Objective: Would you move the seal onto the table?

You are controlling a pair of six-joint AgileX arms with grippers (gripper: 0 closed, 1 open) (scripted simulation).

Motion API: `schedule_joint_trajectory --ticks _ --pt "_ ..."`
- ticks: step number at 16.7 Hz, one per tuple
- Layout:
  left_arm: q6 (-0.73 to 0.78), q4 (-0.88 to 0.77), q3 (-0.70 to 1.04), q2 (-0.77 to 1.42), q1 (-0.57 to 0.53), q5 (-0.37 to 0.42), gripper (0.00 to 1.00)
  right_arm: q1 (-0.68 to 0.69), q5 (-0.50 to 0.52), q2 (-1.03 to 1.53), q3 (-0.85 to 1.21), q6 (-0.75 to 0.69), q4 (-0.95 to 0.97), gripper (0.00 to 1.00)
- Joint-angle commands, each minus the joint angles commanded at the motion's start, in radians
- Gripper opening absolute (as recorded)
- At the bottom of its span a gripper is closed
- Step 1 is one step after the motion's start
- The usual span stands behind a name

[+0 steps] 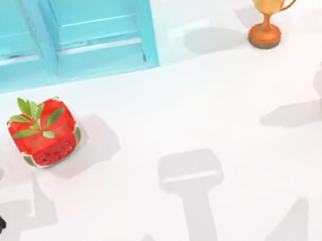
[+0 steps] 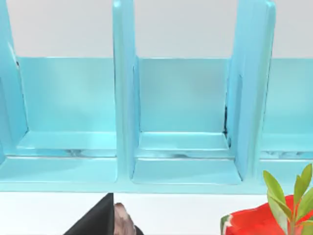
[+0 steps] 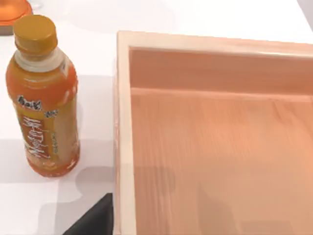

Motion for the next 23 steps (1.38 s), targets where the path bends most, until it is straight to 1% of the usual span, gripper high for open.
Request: schedule_joint_trajectory --ticks 6,9,12,16,23 --pt "0.0 0.0 0.0 0.0 0.0 0.0 1.0 -0.166 -0.002 0.582 0.423 -0.161 -0.417 1.0" --pt "0.0 0.0 0.0 0.0 0.0 0.0 1.0 -0.236 -0.002 0.811 0.611 -0.232 -0.591 1.0" --pt "0.0 0.0 0.0 0.0 0.0 0.0 1.0 -0.29 -0.001 0.988 0.758 -0.287 -0.717 1.0" --pt "0.0 0.0 0.0 0.0 0.0 0.0 1.0 -0.326 0.0 1.098 0.859 -0.323 -0.8 1.0" --pt "0.0 0.0 0.0 0.0 0.0 0.0 1.0 -0.324 0.0 1.104 0.846 -0.321 -0.786 1.0"
